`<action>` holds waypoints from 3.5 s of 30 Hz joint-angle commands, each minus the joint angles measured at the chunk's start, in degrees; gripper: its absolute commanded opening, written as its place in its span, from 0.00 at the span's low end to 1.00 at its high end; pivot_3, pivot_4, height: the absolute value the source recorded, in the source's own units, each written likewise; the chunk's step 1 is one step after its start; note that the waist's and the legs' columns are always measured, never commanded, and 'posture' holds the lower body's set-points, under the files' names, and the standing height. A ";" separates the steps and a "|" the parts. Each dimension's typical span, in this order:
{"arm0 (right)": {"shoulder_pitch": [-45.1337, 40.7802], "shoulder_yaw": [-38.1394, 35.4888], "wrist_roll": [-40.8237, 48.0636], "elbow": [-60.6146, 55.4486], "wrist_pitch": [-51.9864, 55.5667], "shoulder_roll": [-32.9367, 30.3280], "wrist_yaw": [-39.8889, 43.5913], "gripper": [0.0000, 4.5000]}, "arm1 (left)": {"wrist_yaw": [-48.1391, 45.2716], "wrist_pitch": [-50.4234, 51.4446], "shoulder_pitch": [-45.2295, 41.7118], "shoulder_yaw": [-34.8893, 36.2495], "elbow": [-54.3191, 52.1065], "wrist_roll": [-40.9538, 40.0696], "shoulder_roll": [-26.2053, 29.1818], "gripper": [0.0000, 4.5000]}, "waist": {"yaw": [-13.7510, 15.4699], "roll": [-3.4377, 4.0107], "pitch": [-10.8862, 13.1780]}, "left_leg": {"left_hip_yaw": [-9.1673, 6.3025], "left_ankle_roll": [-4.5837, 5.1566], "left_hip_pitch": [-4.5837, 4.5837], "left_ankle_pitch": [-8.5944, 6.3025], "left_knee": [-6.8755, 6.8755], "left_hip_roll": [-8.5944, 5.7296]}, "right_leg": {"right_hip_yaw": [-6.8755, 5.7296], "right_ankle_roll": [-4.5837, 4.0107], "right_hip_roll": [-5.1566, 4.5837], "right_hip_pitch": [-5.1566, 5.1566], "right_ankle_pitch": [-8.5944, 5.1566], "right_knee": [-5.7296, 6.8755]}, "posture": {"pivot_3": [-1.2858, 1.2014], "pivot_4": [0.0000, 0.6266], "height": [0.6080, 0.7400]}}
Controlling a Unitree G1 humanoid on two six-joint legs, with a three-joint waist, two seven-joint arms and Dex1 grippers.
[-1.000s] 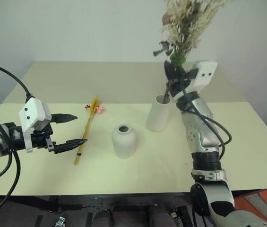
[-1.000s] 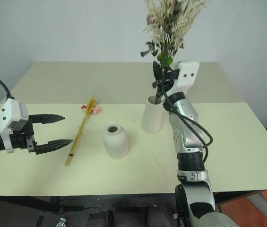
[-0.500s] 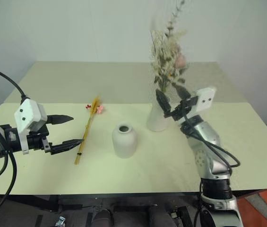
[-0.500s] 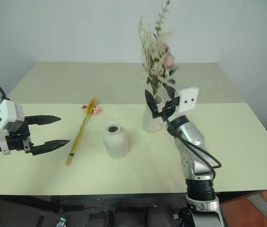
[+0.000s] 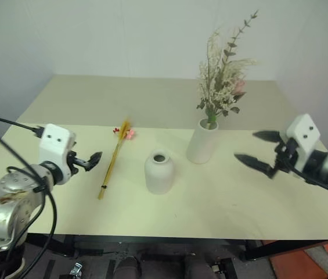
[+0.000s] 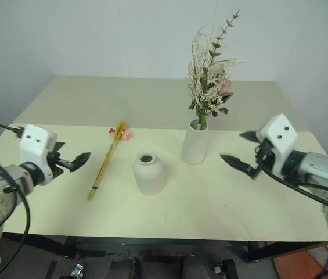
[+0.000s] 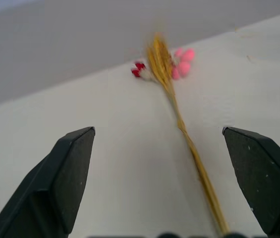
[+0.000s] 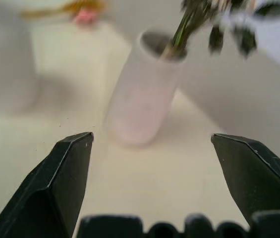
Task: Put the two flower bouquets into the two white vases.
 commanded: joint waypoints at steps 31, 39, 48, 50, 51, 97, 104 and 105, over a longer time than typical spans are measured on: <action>15.39 -21.32 0.43 -4.94 4.37 -3.14 13.19 1.00 | -7.73 1.85 -33.39 -21.17 50.44 13.98 -9.12 0.01 | 0.09 -0.10 -0.06 | -0.17 0.00 -0.42 0.00 0.00 -0.25 | 0.01 0.65 -0.14 -0.04 0.40 -0.48 | 0.52 0.24 1.00; 16.78 -23.55 -0.39 -3.62 1.63 -2.52 15.90 1.00 | -0.59 -8.56 -29.14 -11.66 43.94 15.44 -12.82 0.01 | 0.06 -0.10 -0.06 | -0.19 0.00 -0.40 0.00 0.01 -0.26 | 0.02 0.69 -0.15 -0.02 0.42 -0.47 | 0.52 0.24 1.00; 16.80 -23.28 -0.68 -3.40 -1.01 -0.04 14.67 1.00 | -14.04 -25.40 -24.23 20.12 18.05 -23.79 -24.19 0.01 | 0.23 -0.15 -0.03 | -0.17 -0.01 -0.53 0.00 0.05 -0.25 | 0.01 0.51 -0.18 -0.04 0.56 -0.55 | 0.52 0.24 1.00; 16.84 -22.91 -0.69 -3.88 -1.07 0.70 14.08 1.00 | -16.63 -23.43 -24.74 21.59 17.50 -31.82 -23.59 0.01 | 0.24 -0.14 -0.03 | -0.16 -0.01 -0.48 0.00 0.12 -0.26 | 0.01 0.69 -0.18 0.02 0.47 -0.52 | 0.52 0.24 1.00; 16.98 -22.63 -0.74 -4.29 -1.21 1.34 13.56 1.00 | -17.71 -22.37 -25.39 20.64 17.33 -33.99 -22.71 0.01 | 0.29 -0.15 -0.04 | -0.16 -0.01 -0.42 0.01 0.15 -0.27 | 0.02 0.72 -0.18 0.10 0.47 -0.51 | 0.52 0.24 1.00; 22.30 -26.79 0.92 -13.01 0.05 7.59 6.53 1.00 | -47.82 -37.93 -21.81 -6.53 30.94 -19.89 -23.37 0.21 | 1.21 -0.15 -0.09 | -0.20 0.00 -0.49 0.01 0.34 -0.30 | 0.08 0.69 -0.15 0.15 0.45 -0.58 | 0.52 0.24 1.00; 21.97 -26.52 0.74 -12.80 -0.21 7.58 6.61 1.00 | -48.64 -35.01 -17.11 -5.89 25.39 -19.45 -17.41 0.72 | 0.96 -0.13 -0.10 | -0.19 0.00 -0.47 0.01 0.33 -0.28 | 0.09 0.67 -0.15 0.14 0.44 -0.58 | 0.52 0.24 1.00; 22.01 -26.54 0.61 -12.72 -0.33 7.61 6.62 1.00 | -48.09 -34.66 -15.93 -5.52 24.16 -19.10 -16.00 0.79 | 0.91 -0.13 -0.10 | -0.19 0.00 -0.46 0.00 0.30 -0.27 | 0.09 0.67 -0.15 0.13 0.44 -0.58 | 0.52 0.24 1.00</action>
